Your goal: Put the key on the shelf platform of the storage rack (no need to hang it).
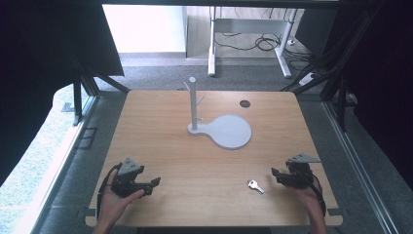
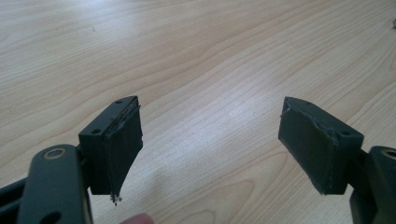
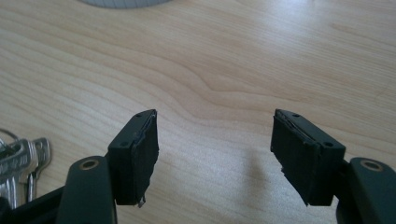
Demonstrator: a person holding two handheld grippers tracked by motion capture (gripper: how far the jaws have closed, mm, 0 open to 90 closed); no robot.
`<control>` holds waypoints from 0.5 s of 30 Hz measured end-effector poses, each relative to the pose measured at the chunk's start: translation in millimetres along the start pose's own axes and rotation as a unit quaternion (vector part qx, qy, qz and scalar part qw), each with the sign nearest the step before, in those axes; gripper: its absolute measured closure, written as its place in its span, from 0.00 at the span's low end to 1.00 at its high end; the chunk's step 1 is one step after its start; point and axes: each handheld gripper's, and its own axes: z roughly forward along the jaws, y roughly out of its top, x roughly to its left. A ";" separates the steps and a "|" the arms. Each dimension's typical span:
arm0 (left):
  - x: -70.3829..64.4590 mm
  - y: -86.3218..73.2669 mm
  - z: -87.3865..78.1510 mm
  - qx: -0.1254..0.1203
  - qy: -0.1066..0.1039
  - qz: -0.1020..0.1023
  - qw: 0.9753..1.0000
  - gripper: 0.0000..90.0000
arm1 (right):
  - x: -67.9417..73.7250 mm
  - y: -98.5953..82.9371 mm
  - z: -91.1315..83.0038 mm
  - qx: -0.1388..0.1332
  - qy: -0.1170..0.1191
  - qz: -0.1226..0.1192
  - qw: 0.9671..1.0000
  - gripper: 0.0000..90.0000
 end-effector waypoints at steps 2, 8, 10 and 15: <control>-1.7 -0.6 2.7 0.004 -0.001 0.004 1.000 0.24 | -1.2 -1.0 0.4 0.004 0.002 0.000 1.000 0.36; -1.6 -0.3 4.7 0.010 0.004 0.003 1.000 0.24 | -4.9 -0.7 -2.9 0.008 0.008 -0.004 1.000 0.36; -1.0 1.3 2.0 0.004 0.005 0.000 1.000 0.24 | -6.7 2.1 -6.8 0.008 0.017 -0.005 1.000 0.37; -1.2 2.0 -2.4 -0.007 0.004 -0.002 1.000 0.23 | -8.0 11.3 -10.6 0.027 0.016 -0.012 0.999 0.42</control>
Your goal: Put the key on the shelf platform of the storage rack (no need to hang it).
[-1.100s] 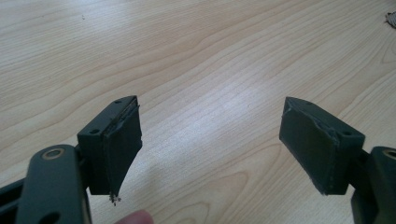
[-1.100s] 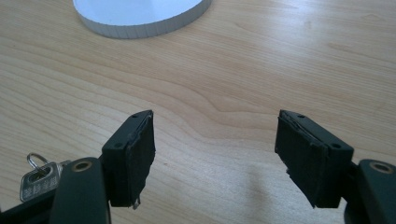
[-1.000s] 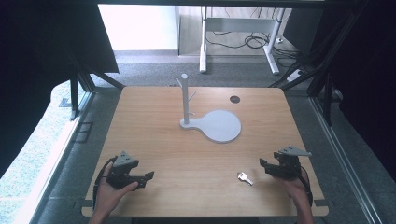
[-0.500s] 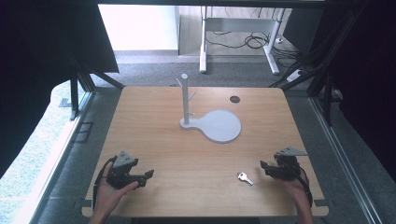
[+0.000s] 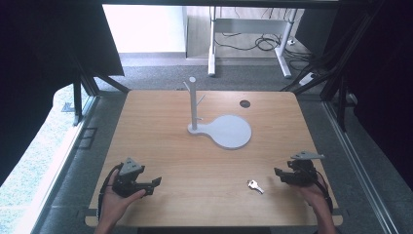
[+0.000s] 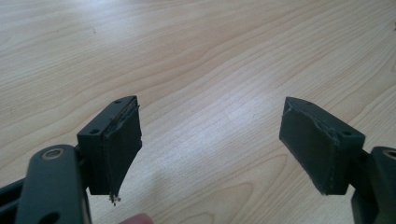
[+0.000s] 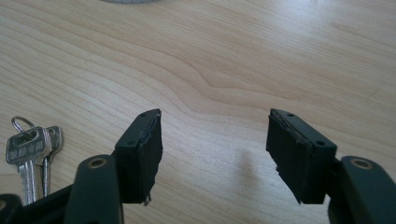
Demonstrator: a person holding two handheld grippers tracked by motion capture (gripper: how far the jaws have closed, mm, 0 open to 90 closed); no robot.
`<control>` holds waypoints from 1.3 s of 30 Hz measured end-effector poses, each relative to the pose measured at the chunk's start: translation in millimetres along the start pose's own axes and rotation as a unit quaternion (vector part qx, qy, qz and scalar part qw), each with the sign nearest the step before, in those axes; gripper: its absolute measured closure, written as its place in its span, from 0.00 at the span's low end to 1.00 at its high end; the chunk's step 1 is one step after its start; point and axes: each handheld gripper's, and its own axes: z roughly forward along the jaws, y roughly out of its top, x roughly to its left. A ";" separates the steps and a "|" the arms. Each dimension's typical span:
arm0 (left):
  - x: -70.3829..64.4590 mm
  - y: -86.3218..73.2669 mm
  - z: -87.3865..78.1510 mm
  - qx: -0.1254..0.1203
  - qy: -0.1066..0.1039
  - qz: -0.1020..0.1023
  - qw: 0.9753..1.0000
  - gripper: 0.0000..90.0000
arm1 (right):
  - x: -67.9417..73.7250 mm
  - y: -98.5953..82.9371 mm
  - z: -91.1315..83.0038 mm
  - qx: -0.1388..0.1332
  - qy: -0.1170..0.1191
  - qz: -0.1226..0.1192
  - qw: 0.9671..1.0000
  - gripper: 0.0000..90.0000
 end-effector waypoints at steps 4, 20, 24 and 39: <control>-0.3 0.1 0.8 -0.001 -0.004 -0.004 1.000 0.24 | 0.5 9.8 -1.0 0.022 0.009 -0.011 1.000 0.42; -1.9 2.2 0.2 0.005 -0.014 -0.003 1.000 0.24 | 19.0 47.9 -4.3 0.069 0.060 -0.057 0.994 0.44; 0.2 2.3 -1.4 -0.001 -0.016 -0.010 1.000 0.23 | 23.1 52.4 -3.5 0.077 0.065 -0.063 0.993 0.44; 3.1 1.9 -4.0 -0.007 -0.018 -0.013 1.000 0.23 | 51.1 64.9 8.8 0.122 0.086 -0.103 0.984 0.48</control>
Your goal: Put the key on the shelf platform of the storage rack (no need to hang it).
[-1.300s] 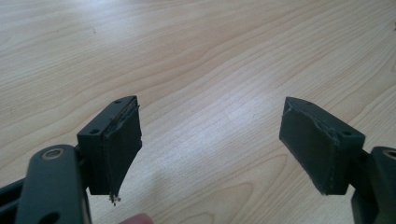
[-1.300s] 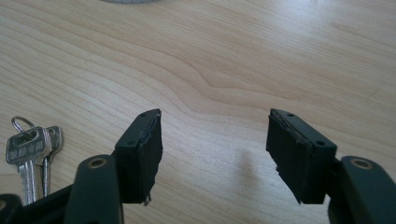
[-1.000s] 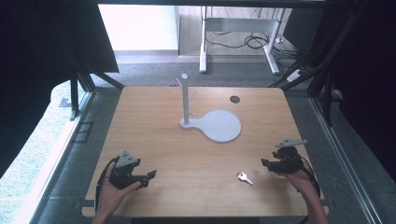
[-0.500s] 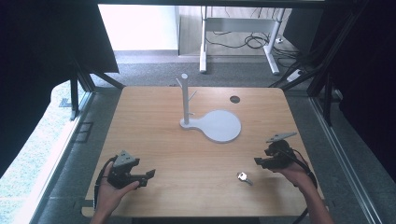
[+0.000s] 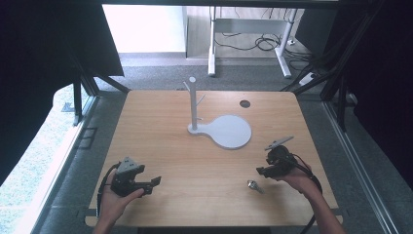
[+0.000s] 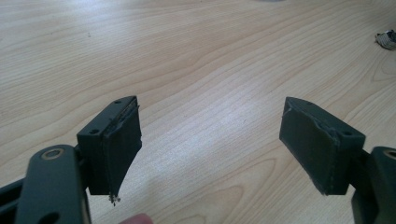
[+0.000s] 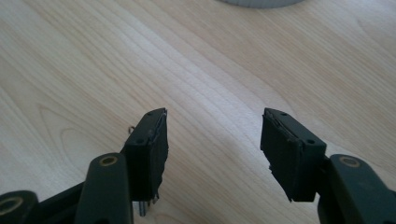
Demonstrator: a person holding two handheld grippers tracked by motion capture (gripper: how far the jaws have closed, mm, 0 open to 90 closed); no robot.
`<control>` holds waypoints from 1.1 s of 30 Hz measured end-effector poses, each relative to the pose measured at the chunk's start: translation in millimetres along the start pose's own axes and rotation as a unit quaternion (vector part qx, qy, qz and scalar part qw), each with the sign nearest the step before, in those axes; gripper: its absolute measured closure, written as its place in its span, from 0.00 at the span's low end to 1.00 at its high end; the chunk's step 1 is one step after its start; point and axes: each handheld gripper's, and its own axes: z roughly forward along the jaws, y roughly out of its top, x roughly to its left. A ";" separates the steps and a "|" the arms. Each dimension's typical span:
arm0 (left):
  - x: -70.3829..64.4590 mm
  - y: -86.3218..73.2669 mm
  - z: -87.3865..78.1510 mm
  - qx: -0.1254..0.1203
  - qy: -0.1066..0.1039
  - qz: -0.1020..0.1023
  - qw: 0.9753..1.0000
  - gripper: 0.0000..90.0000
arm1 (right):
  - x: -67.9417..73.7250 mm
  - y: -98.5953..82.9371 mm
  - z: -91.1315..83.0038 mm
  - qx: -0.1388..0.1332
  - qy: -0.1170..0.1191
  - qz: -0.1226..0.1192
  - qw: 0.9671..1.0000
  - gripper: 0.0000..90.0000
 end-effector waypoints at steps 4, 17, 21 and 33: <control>-0.9 2.0 -4.4 -0.006 -0.005 0.002 1.000 0.24 | 7.1 3.0 1.1 0.012 0.005 -0.012 1.000 0.54; -3.3 4.8 -8.0 -0.012 -0.010 0.003 1.000 0.24 | 25.3 9.7 13.0 0.053 0.036 -0.040 0.997 0.64; -3.2 4.5 -7.3 -0.011 -0.012 0.003 1.000 0.24 | 28.3 10.9 18.7 0.066 0.045 -0.042 0.996 0.67; -1.1 4.4 -9.6 -0.015 -0.008 -0.002 1.000 0.24 | 35.1 12.5 30.8 0.089 0.053 -0.050 0.993 0.75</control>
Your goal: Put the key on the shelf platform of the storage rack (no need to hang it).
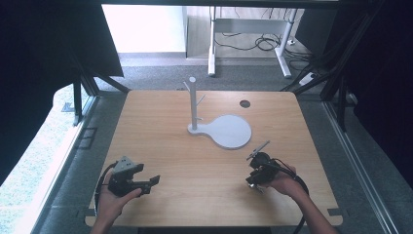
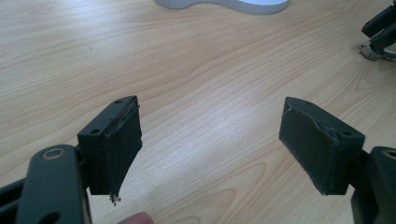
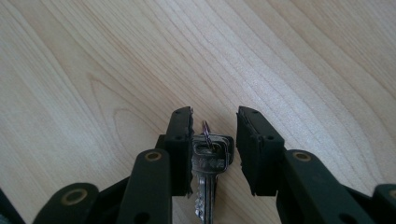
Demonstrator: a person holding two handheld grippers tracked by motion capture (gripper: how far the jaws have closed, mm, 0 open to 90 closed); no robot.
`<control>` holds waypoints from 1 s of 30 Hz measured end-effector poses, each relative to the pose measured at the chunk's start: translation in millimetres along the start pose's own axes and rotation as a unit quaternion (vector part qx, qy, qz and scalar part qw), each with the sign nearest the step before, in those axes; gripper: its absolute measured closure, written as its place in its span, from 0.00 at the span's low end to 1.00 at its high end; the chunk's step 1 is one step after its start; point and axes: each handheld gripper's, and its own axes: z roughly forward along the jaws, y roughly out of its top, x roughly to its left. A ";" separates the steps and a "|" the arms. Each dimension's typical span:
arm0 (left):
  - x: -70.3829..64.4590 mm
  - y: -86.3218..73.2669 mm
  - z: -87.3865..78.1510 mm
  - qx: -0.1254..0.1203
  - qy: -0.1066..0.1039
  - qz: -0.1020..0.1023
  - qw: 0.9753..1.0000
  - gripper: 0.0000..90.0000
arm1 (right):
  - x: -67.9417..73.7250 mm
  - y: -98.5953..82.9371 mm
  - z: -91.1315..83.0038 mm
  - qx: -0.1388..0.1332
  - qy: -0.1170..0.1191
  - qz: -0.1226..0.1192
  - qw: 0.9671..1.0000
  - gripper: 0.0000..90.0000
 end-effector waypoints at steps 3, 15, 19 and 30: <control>2.1 -0.2 -1.0 -0.001 0.001 -0.002 1.000 0.24 | 0.4 1.2 3.8 0.005 0.001 0.001 1.000 0.77; 3.5 -0.5 -1.8 -0.002 0.003 -0.005 1.000 0.24 | 4.2 8.1 13.7 0.031 -0.003 -0.008 0.999 0.88; 3.8 -0.5 -1.2 -0.001 0.004 -0.004 1.000 0.24 | 3.8 8.6 14.5 0.037 -0.004 -0.010 0.999 0.92; 7.5 -0.5 -4.0 -0.004 0.006 -0.010 1.000 0.24 | 4.6 12.8 14.7 0.069 -0.011 -0.022 0.997 0.99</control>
